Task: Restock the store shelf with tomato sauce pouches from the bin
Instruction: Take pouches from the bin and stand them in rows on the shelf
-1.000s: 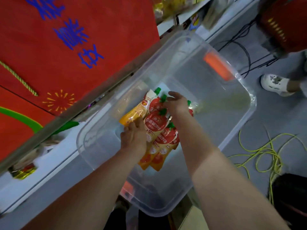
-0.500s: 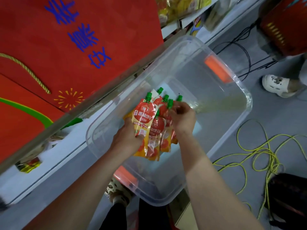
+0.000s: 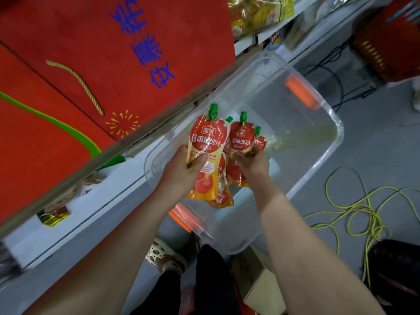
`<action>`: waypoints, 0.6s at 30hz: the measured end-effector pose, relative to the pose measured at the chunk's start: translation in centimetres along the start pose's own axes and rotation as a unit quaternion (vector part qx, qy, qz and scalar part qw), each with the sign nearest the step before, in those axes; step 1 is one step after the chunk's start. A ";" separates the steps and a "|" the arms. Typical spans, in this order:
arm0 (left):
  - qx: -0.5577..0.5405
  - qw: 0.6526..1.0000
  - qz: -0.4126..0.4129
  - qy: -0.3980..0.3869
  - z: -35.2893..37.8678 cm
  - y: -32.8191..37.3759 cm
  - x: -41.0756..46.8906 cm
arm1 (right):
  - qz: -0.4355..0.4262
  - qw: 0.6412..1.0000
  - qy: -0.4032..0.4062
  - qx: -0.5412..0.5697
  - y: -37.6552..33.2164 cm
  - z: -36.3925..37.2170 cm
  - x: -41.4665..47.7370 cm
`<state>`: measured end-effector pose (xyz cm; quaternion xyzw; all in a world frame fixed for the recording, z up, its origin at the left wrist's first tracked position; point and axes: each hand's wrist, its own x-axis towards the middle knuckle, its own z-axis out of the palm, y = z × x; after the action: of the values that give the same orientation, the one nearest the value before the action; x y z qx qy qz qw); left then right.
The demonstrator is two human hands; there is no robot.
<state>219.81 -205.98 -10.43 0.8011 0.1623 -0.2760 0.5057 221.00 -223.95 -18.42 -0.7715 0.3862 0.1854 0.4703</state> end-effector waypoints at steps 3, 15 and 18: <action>-0.043 0.999 0.024 0.002 -1.4 1.0 -2.3 | -0.039 0.996 -0.004 0.085 -2.0 -1.9 -3.0; -0.236 0.964 0.098 0.077 -13.6 5.6 -17.8 | -0.244 0.952 -0.089 0.160 -13.3 -5.5 -25.2; -0.237 0.955 0.149 0.100 -17.7 6.3 -22.2 | -0.307 0.932 -0.107 0.162 -15.6 -4.8 -30.5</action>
<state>210.42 -192.40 13.51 0.6970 0.1518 -0.0694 0.6973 213.29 -211.21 12.84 -0.7411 0.1031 0.0483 0.6617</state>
